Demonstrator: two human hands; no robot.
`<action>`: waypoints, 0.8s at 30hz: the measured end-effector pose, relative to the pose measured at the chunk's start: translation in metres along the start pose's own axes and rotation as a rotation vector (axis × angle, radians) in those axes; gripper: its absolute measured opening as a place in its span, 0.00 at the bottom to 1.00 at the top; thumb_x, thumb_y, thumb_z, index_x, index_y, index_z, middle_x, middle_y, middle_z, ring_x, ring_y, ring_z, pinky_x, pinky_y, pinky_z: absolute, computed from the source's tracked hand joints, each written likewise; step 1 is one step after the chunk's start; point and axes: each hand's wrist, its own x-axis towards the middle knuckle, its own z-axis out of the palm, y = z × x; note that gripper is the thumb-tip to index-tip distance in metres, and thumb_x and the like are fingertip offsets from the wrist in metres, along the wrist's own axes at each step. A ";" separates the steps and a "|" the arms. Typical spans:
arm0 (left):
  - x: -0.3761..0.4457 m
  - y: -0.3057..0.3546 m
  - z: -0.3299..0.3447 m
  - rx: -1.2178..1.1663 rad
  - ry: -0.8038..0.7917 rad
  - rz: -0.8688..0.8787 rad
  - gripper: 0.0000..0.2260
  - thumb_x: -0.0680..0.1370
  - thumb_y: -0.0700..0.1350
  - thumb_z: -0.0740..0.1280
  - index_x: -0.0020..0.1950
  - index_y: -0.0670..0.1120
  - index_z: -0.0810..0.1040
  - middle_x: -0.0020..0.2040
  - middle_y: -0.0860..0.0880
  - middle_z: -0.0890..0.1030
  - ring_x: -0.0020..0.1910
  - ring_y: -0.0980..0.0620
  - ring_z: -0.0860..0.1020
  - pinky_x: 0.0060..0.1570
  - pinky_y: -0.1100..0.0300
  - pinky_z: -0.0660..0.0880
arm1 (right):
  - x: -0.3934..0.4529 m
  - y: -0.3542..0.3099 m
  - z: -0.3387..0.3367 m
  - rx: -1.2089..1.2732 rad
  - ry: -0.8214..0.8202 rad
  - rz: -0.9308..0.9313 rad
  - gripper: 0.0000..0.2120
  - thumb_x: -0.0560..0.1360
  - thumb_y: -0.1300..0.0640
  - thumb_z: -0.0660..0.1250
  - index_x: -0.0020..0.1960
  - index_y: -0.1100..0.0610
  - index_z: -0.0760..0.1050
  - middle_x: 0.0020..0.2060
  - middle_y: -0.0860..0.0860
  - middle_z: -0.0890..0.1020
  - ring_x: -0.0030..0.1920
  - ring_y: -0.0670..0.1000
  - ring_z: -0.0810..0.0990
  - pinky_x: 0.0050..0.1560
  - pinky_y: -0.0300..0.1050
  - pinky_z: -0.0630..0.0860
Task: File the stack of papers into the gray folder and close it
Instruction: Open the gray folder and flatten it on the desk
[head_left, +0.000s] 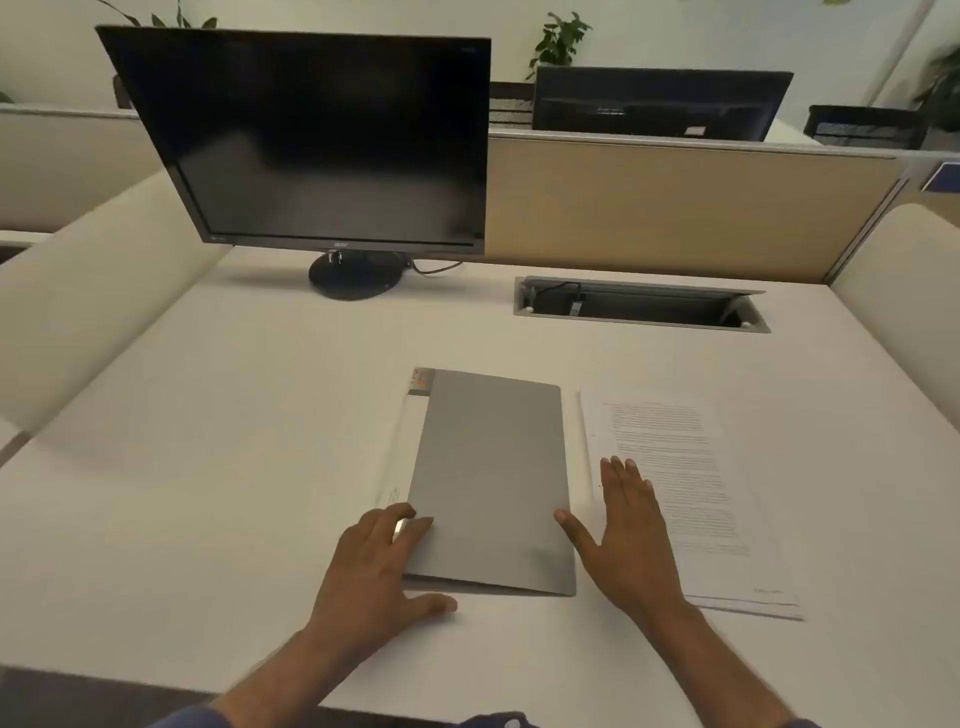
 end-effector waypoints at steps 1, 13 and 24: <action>0.002 -0.001 0.000 -0.006 -0.003 0.020 0.37 0.58 0.67 0.79 0.61 0.49 0.81 0.60 0.49 0.79 0.58 0.46 0.76 0.52 0.48 0.78 | -0.002 -0.002 0.000 0.021 0.014 -0.011 0.43 0.74 0.30 0.52 0.79 0.55 0.48 0.79 0.50 0.52 0.78 0.45 0.44 0.77 0.43 0.41; -0.010 -0.005 -0.004 -0.035 0.144 -0.015 0.31 0.80 0.67 0.51 0.60 0.46 0.82 0.60 0.50 0.82 0.53 0.49 0.83 0.47 0.57 0.81 | 0.008 -0.014 -0.008 0.796 0.194 0.236 0.29 0.73 0.38 0.61 0.70 0.49 0.70 0.69 0.46 0.73 0.69 0.49 0.70 0.66 0.43 0.67; -0.025 -0.011 0.000 -0.366 0.256 -0.237 0.17 0.81 0.44 0.65 0.70 0.47 0.75 0.66 0.56 0.78 0.60 0.50 0.81 0.56 0.52 0.79 | 0.008 -0.035 0.022 0.627 -0.051 0.067 0.22 0.80 0.46 0.58 0.72 0.51 0.67 0.69 0.45 0.71 0.70 0.48 0.69 0.69 0.40 0.64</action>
